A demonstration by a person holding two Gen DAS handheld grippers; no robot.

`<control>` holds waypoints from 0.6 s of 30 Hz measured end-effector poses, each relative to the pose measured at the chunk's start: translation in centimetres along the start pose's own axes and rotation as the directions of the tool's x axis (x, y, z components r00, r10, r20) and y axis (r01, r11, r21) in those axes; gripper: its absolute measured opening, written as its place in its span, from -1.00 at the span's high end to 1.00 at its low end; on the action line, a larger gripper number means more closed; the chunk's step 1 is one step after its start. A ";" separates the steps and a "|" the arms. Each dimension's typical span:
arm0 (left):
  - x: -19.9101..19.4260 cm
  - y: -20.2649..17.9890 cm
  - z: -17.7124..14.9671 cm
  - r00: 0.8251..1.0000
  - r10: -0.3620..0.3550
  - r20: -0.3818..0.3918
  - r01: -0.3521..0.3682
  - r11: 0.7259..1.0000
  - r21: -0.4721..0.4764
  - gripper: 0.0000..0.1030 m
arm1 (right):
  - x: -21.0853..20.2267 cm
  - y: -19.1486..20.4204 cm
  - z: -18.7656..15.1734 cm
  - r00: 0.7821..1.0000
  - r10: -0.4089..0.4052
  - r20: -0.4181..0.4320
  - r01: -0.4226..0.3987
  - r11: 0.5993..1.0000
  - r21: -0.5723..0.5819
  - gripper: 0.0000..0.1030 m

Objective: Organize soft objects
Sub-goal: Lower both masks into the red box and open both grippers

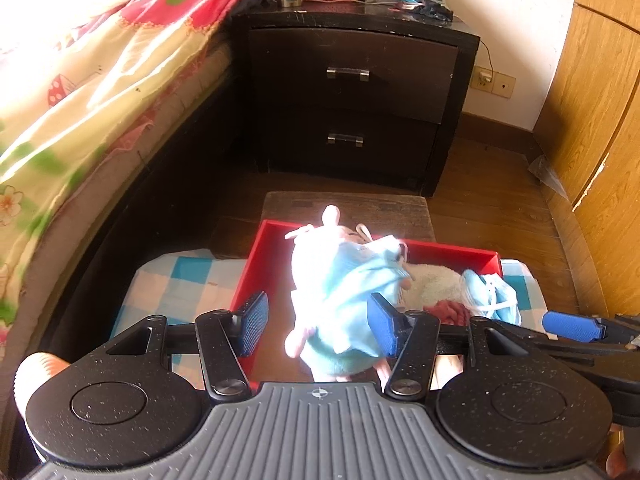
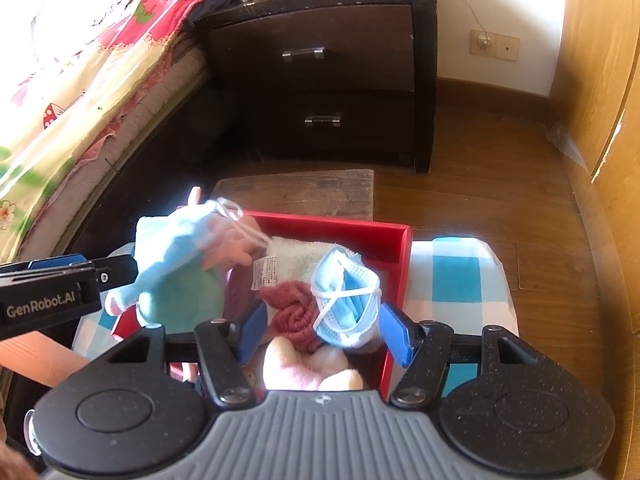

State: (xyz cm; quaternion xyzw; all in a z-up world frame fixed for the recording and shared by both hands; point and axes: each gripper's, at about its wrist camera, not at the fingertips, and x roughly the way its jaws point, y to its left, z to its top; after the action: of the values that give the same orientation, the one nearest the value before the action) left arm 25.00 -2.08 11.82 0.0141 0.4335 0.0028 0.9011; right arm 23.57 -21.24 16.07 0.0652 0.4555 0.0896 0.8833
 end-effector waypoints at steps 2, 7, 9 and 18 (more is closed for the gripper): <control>-0.4 0.0 -0.4 1.000 0.001 0.001 -0.001 1.000 0.003 -0.09 | -0.6 0.1 -0.3 1.000 0.000 0.004 0.000 1.000 -0.001 0.23; -0.8 0.1 -1.6 1.000 -0.004 -0.011 0.004 1.000 -0.006 -0.10 | -1.5 0.3 -1.2 1.000 -0.008 0.004 0.009 1.000 -0.012 0.23; -1.0 0.2 -2.0 1.000 -0.006 -0.014 0.006 1.000 -0.005 -0.10 | -1.7 0.4 -1.6 1.000 -0.011 0.000 0.011 1.000 -0.010 0.23; -2.5 0.1 -3.9 0.999 -0.034 -0.012 0.034 0.999 -0.014 -0.11 | -3.0 0.4 -2.8 1.000 0.002 0.007 -0.002 1.000 0.005 0.23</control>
State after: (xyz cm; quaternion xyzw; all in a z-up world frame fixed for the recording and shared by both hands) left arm 20.35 -1.93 11.35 0.0007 0.4390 -0.0094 0.8984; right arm 19.55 -21.36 16.88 0.0679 0.4524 0.0890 0.8847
